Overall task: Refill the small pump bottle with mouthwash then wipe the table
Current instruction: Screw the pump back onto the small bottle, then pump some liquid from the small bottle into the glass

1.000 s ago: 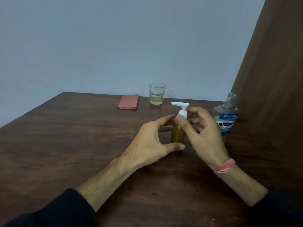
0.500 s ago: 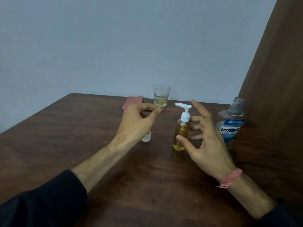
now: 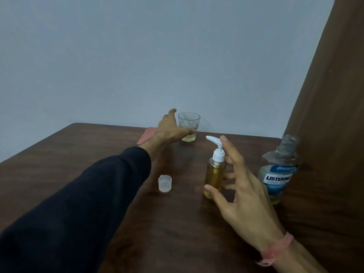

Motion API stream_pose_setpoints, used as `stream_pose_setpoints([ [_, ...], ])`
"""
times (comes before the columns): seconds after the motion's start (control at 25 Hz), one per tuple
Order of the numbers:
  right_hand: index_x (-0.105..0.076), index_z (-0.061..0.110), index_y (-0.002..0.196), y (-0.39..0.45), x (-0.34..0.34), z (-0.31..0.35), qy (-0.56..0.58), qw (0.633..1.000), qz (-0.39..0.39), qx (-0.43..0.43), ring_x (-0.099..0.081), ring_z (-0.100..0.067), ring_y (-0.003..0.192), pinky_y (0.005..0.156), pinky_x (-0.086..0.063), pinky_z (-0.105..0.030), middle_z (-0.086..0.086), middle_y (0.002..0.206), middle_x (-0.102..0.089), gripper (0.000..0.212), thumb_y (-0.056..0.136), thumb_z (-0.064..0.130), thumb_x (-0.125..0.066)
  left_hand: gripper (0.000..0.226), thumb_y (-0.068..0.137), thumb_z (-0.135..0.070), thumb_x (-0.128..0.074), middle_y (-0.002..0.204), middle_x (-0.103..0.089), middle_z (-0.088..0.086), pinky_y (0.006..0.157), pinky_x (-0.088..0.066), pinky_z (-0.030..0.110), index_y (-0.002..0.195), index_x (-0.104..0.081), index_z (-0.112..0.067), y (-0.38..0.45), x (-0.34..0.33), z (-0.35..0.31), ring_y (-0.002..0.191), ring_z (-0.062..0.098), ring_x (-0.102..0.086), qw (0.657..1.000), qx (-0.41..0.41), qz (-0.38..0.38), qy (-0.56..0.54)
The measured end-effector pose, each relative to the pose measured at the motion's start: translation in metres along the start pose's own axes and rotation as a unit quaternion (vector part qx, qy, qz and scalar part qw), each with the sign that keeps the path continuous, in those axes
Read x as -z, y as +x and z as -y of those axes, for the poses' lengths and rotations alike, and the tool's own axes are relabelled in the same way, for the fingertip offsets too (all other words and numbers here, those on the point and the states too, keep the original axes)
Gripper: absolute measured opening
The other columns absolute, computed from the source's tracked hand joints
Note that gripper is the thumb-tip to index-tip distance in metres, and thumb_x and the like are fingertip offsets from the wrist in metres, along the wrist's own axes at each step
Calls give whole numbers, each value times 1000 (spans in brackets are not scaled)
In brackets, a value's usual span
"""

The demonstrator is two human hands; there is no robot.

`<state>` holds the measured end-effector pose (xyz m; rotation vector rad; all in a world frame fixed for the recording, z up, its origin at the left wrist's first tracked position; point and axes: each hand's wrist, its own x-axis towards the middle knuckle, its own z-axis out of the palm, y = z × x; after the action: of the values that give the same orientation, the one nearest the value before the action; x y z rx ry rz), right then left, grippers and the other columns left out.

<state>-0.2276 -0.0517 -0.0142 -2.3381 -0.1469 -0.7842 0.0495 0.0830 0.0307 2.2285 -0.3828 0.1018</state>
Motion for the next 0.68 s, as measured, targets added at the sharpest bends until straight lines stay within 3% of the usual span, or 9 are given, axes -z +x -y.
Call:
stream_pose_setpoints([
  [0.24,-3,75,159,0,2,-2,1,1000,-7,9,-64,11,115,87,-60,-11,36,145,-49,122,88,29,-90,104,78,-52,-101,148,-68,8,110,-56,41,159,-48,-11,34,-32,3,139,31,-66,999,15,-11,-31],
  [0.36,-2,75,159,1,2,-1,-2,1000,-9,9,-65,8,116,88,-61,-14,32,148,-51,121,89,29,-90,98,77,-53,-101,138,-71,5,97,-53,36,151,-54,-11,24,-29,7,129,28,-69,999,5,-22,-35],
  [0.48,-4,74,160,0,3,1,6,1000,-15,5,-66,3,113,84,-61,-16,27,150,-53,120,89,27,-89,96,80,-50,-99,142,-70,9,101,-56,38,153,-51,-13,3,-20,7,127,28,-68,999,-5,7,-44],
  [0.6,-4,74,159,-1,5,3,15,1000,-13,4,-66,4,112,81,-57,-9,31,145,-52,121,89,25,-89,92,87,-39,-97,149,-65,11,103,-51,36,158,-44,-13,-32,-2,7,123,25,-61,997,-2,43,-65],
  [0.68,-4,74,160,-1,6,5,19,1000,-15,1,-65,4,114,81,-55,-6,29,141,-54,121,89,24,-89,90,85,-37,-99,145,-67,7,98,-52,33,156,-48,-15,-59,15,10,120,20,-64,998,-16,12,-57],
])
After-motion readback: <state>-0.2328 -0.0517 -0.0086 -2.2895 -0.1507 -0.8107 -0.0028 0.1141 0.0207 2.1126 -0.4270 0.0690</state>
